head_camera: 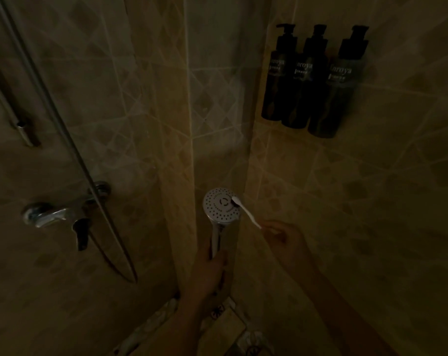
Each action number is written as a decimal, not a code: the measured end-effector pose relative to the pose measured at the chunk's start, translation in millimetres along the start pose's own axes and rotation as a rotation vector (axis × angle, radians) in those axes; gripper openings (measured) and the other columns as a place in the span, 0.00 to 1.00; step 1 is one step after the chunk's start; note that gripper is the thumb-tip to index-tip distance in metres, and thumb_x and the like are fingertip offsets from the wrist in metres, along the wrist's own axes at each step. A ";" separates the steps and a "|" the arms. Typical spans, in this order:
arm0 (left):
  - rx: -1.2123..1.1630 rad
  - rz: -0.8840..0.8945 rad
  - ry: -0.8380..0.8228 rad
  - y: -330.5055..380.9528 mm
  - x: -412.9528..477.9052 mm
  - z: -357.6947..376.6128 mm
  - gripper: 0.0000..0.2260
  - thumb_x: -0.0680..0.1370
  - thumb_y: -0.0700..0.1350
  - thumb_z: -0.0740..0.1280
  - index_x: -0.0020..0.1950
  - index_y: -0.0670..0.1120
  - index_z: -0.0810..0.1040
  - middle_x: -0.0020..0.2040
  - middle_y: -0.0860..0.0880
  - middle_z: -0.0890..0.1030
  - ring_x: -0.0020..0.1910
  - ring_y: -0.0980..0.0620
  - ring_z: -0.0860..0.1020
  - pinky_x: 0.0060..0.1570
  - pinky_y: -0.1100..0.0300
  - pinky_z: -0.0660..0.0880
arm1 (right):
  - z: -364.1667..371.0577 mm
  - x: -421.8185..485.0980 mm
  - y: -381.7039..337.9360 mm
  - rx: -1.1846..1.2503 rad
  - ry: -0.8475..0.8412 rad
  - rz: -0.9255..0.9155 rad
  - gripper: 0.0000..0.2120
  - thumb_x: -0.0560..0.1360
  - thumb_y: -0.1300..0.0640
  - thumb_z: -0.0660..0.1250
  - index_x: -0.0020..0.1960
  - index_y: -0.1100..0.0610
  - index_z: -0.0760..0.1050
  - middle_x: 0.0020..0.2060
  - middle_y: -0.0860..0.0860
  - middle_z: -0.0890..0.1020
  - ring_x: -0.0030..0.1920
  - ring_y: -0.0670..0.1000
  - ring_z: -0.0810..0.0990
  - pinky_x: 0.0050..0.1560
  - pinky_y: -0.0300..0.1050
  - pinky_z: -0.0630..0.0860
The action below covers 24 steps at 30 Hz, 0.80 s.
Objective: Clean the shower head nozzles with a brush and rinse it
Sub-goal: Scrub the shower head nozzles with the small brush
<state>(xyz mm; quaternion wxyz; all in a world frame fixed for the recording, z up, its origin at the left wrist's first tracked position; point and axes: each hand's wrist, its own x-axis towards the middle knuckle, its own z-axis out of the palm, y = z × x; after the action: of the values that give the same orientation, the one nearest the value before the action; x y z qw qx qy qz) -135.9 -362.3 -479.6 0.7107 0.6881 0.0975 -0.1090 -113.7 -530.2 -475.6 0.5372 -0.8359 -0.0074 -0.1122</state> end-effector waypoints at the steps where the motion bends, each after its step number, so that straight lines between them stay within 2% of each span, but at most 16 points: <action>1: 0.003 0.006 -0.002 -1.9 -0.7 -1.6 0.16 0.80 0.42 0.58 0.68 0.47 0.68 0.24 0.57 0.75 0.18 0.58 0.68 0.19 0.66 0.64 | -0.5 -2.3 -0.2 -0.014 -0.050 -0.015 0.09 0.76 0.61 0.65 0.53 0.52 0.80 0.48 0.49 0.83 0.48 0.46 0.81 0.55 0.43 0.78; 3: -0.008 0.002 0.008 -2.0 -1.7 -3.8 0.16 0.80 0.41 0.59 0.68 0.48 0.68 0.24 0.55 0.76 0.19 0.58 0.68 0.20 0.65 0.65 | -1.2 -5.5 1.0 -0.036 -0.100 -0.032 0.10 0.76 0.59 0.66 0.53 0.48 0.80 0.47 0.44 0.83 0.48 0.43 0.81 0.51 0.35 0.77; 5: 0.008 0.008 0.022 -0.4 -1.7 -0.6 0.18 0.80 0.42 0.59 0.70 0.48 0.67 0.37 0.44 0.81 0.23 0.52 0.73 0.21 0.59 0.70 | -5.1 -3.5 2.7 -0.015 -0.033 0.009 0.09 0.76 0.59 0.66 0.53 0.50 0.81 0.47 0.44 0.82 0.49 0.43 0.81 0.50 0.30 0.75; 6: 0.017 0.005 0.031 0.7 -1.4 2.3 0.18 0.80 0.43 0.59 0.70 0.48 0.66 0.47 0.38 0.80 0.29 0.44 0.78 0.25 0.53 0.74 | -5.7 -3.2 3.9 -0.012 -0.024 0.022 0.09 0.76 0.60 0.65 0.53 0.49 0.81 0.47 0.43 0.82 0.48 0.41 0.80 0.50 0.31 0.75; 7: 0.026 -0.004 0.038 1.3 -1.3 3.7 0.17 0.80 0.44 0.59 0.70 0.47 0.66 0.51 0.35 0.78 0.35 0.38 0.79 0.30 0.47 0.76 | -4.7 -5.2 2.0 -0.015 -0.045 0.008 0.10 0.76 0.60 0.65 0.51 0.46 0.80 0.46 0.41 0.82 0.47 0.38 0.80 0.50 0.32 0.75; 8: 0.031 -0.013 0.040 0.6 -1.8 4.0 0.17 0.80 0.44 0.59 0.69 0.47 0.67 0.49 0.36 0.79 0.36 0.39 0.80 0.29 0.46 0.76 | -1.4 -9.4 1.3 -0.036 -0.085 -0.006 0.13 0.77 0.60 0.65 0.49 0.42 0.79 0.44 0.37 0.81 0.45 0.35 0.80 0.48 0.30 0.75; 10: 0.022 -0.019 0.037 -3.7 0.4 2.4 0.16 0.80 0.43 0.59 0.68 0.47 0.68 0.36 0.45 0.77 0.23 0.54 0.75 0.20 0.60 0.70 | 2.3 -13.5 1.5 -0.024 -0.116 0.002 0.13 0.77 0.60 0.65 0.48 0.41 0.78 0.43 0.36 0.80 0.44 0.33 0.80 0.46 0.28 0.75; 11: 0.032 -0.023 0.037 -5.0 1.8 2.0 0.16 0.80 0.43 0.59 0.68 0.47 0.68 0.35 0.47 0.76 0.21 0.57 0.73 0.20 0.63 0.68 | 0.8 -11.7 2.2 -0.023 -0.088 0.015 0.11 0.77 0.59 0.65 0.49 0.43 0.79 0.44 0.38 0.81 0.44 0.35 0.80 0.48 0.30 0.76; 12: 0.051 -0.024 0.030 -5.2 1.6 3.0 0.16 0.80 0.43 0.59 0.68 0.47 0.68 0.37 0.46 0.77 0.24 0.56 0.75 0.19 0.62 0.68 | -2.6 -8.3 3.7 -0.048 -0.045 0.026 0.10 0.77 0.59 0.65 0.52 0.46 0.80 0.45 0.41 0.81 0.46 0.37 0.80 0.52 0.35 0.76; 14: 0.071 -0.019 0.025 -3.6 -0.8 6.3 0.17 0.80 0.45 0.59 0.69 0.49 0.67 0.50 0.38 0.79 0.36 0.44 0.80 0.25 0.50 0.75 | -6.5 -4.3 7.0 -0.055 0.004 0.015 0.10 0.77 0.60 0.65 0.54 0.50 0.80 0.48 0.44 0.81 0.49 0.41 0.79 0.57 0.43 0.77; 16: 0.058 -0.001 0.028 -2.1 -3.3 6.8 0.17 0.80 0.45 0.58 0.70 0.50 0.66 0.55 0.38 0.78 0.43 0.36 0.80 0.32 0.43 0.75 | -6.2 -10.7 5.0 -0.038 -0.029 0.001 0.11 0.77 0.61 0.64 0.54 0.48 0.79 0.47 0.43 0.81 0.47 0.37 0.79 0.56 0.39 0.77; 17: 0.043 0.007 0.029 -2.7 -2.6 5.9 0.17 0.81 0.45 0.58 0.70 0.50 0.66 0.51 0.40 0.79 0.39 0.41 0.81 0.28 0.45 0.75 | -6.4 -13.2 4.5 -0.044 -0.057 -0.008 0.11 0.77 0.61 0.64 0.55 0.48 0.78 0.47 0.41 0.81 0.47 0.35 0.79 0.55 0.35 0.76; 18: 0.026 0.008 0.023 -3.0 -1.7 5.4 0.18 0.81 0.44 0.59 0.70 0.50 0.66 0.46 0.41 0.79 0.30 0.49 0.80 0.22 0.53 0.73 | -7.9 -13.5 5.0 -0.061 -0.057 -0.011 0.11 0.77 0.61 0.64 0.55 0.49 0.79 0.47 0.40 0.80 0.46 0.33 0.78 0.54 0.33 0.75; 20: 0.021 0.004 0.011 -2.9 1.2 7.1 0.18 0.81 0.44 0.59 0.71 0.49 0.65 0.50 0.36 0.78 0.23 0.57 0.74 0.20 0.66 0.68 | -13.8 -8.6 8.8 -0.065 0.009 -0.024 0.11 0.76 0.62 0.65 0.55 0.52 0.80 0.46 0.39 0.79 0.44 0.30 0.77 0.55 0.33 0.74; 22: 0.031 0.007 -0.001 -1.1 2.4 9.0 0.17 0.81 0.44 0.59 0.70 0.48 0.66 0.58 0.32 0.74 0.26 0.54 0.76 0.20 0.64 0.70 | -14.2 -6.9 10.0 -0.056 0.014 -0.029 0.11 0.76 0.63 0.65 0.56 0.53 0.80 0.46 0.40 0.80 0.44 0.28 0.77 0.51 0.27 0.74; 24: 0.027 0.013 -0.014 -0.5 5.9 8.1 0.17 0.80 0.45 0.59 0.69 0.48 0.66 0.55 0.33 0.76 0.24 0.55 0.73 0.23 0.54 0.74 | -10.1 -8.5 7.7 -0.039 -0.038 -0.022 0.12 0.77 0.63 0.64 0.56 0.50 0.78 0.45 0.38 0.80 0.44 0.30 0.79 0.47 0.25 0.73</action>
<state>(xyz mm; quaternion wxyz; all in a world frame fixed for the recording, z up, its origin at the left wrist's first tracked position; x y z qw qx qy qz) -130.5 -370.6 -481.6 0.7028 0.6974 0.0867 -0.1103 -122.7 -541.6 -480.2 0.5194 -0.8480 -0.0245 -0.1024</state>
